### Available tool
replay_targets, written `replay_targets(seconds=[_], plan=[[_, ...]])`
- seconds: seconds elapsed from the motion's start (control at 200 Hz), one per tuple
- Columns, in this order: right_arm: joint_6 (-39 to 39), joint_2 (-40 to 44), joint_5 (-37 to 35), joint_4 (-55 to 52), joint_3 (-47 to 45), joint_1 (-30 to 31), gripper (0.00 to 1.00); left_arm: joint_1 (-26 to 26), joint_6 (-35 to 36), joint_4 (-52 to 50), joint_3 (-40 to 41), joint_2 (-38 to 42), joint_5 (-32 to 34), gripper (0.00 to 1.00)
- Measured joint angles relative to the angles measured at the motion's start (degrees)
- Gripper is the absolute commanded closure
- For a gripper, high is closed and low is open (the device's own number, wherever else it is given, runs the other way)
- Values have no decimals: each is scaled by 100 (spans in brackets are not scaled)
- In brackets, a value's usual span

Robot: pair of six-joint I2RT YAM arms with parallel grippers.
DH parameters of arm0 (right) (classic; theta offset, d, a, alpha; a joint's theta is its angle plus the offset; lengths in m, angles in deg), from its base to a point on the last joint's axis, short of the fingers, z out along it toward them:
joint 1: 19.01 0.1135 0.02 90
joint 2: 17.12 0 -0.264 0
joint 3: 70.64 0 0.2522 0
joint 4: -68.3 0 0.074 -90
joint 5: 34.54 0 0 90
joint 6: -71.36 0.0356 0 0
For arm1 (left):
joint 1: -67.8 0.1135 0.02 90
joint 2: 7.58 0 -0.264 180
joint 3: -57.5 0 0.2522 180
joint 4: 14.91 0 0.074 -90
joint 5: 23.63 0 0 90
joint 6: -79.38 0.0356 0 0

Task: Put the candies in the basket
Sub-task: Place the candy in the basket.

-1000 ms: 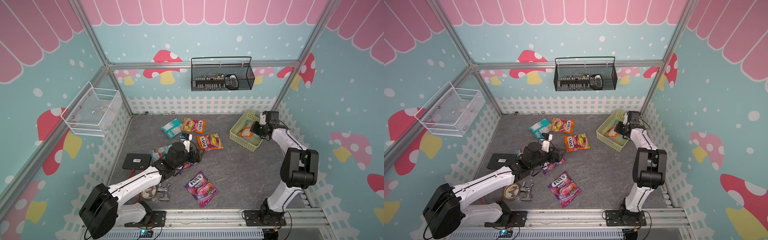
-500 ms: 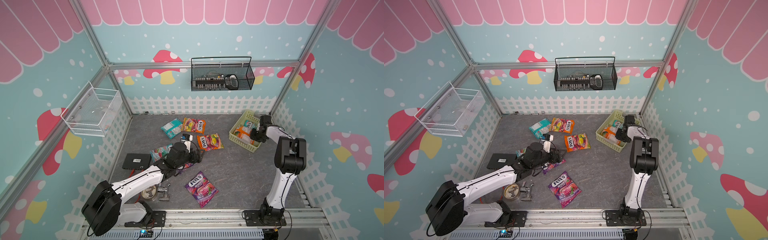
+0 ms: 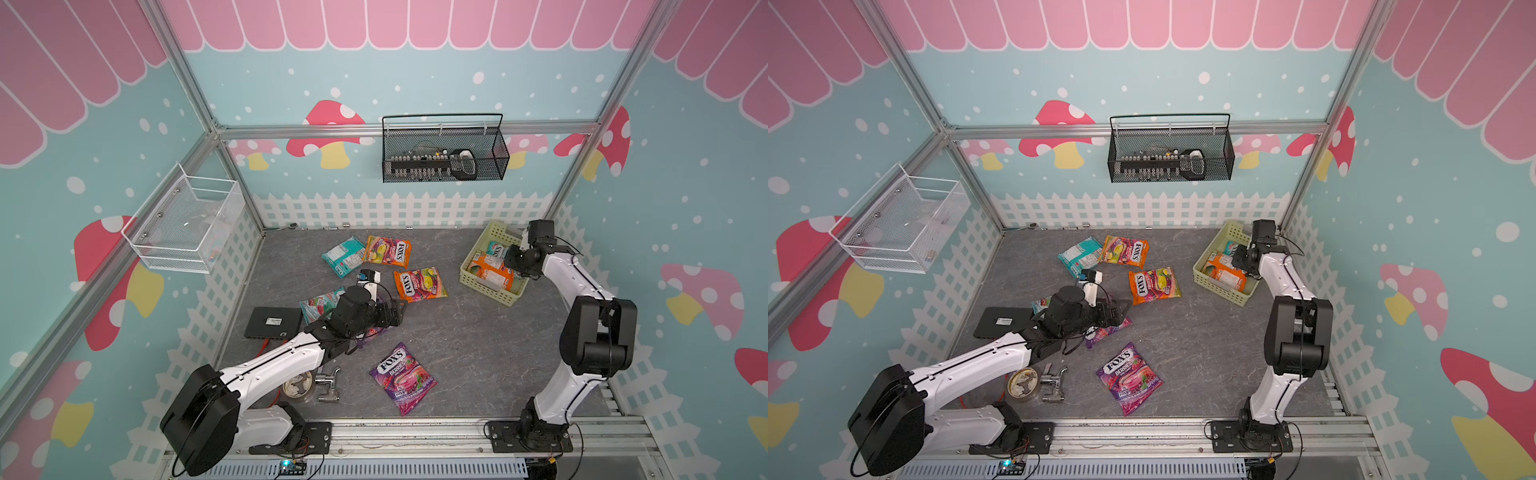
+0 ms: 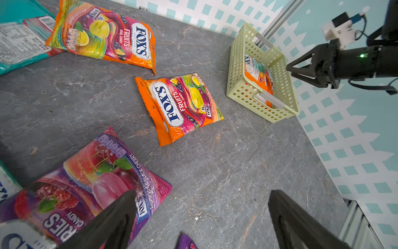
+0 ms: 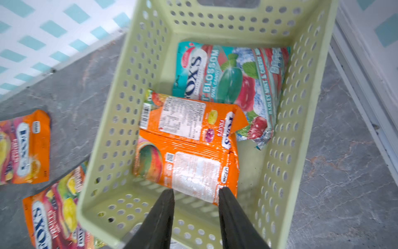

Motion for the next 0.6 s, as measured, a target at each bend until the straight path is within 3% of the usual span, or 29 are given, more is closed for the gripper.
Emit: replay_targets(seconds=[0.185, 0.465, 0.6], plan=[[68, 870, 157, 61, -789, 487, 60, 149, -90, -452, -11, -13, -369, 4], [643, 2533, 442, 55, -2347, 1843, 59, 85, -181, -1016, 55, 76, -1088, 46], [1259, 3220, 769, 107, -3180, 2347, 58, -125, -208, -1193, 168, 98, -1257, 57]])
